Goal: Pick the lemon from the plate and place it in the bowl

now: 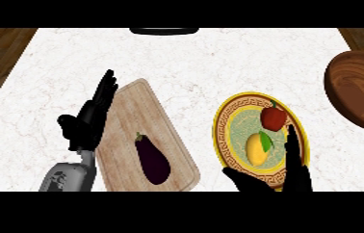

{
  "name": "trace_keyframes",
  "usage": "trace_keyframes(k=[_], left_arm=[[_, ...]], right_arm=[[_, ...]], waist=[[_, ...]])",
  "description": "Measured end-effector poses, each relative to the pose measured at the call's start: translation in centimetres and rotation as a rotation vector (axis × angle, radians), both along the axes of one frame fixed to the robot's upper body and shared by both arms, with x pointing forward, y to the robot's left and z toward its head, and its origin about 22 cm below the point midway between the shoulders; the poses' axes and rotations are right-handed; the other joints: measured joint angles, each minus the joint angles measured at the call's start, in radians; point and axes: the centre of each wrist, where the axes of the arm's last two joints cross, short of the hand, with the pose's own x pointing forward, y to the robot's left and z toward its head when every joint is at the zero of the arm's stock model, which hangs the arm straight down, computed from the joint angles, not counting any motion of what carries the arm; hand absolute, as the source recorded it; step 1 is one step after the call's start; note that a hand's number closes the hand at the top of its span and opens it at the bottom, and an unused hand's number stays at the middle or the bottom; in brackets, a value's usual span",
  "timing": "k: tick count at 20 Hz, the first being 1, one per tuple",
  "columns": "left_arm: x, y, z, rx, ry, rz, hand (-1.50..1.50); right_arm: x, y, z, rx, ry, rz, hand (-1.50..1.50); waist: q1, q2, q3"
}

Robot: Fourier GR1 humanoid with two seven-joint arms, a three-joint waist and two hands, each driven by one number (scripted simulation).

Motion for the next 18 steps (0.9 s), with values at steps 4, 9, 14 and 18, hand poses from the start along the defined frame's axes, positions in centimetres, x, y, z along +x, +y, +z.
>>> trace_keyframes(k=[4,9,14,18], left_arm=[[-0.2,0.5,0.1,0.0,0.001,-0.001,0.0],[-0.2,0.3,0.5,0.0,-0.005,-0.004,0.0],[0.0,0.0,-0.1,0.0,0.002,-0.004,0.0],[-0.6,0.3,0.5,-0.001,0.0,-0.009,0.0]], right_arm=[[1.1,-0.1,-1.5,-0.002,0.002,-0.002,-1.5],[1.6,-0.6,-2.6,-0.065,0.068,-0.036,-1.5],[1.8,-1.0,-3.9,-0.125,0.141,-0.029,-1.5],[2.2,-0.6,-5.2,-0.113,0.145,-0.008,1.5]], waist=[[0.001,0.0,0.0],[0.001,0.0,0.0],[0.0,0.001,0.0],[0.001,-0.002,-0.003]])
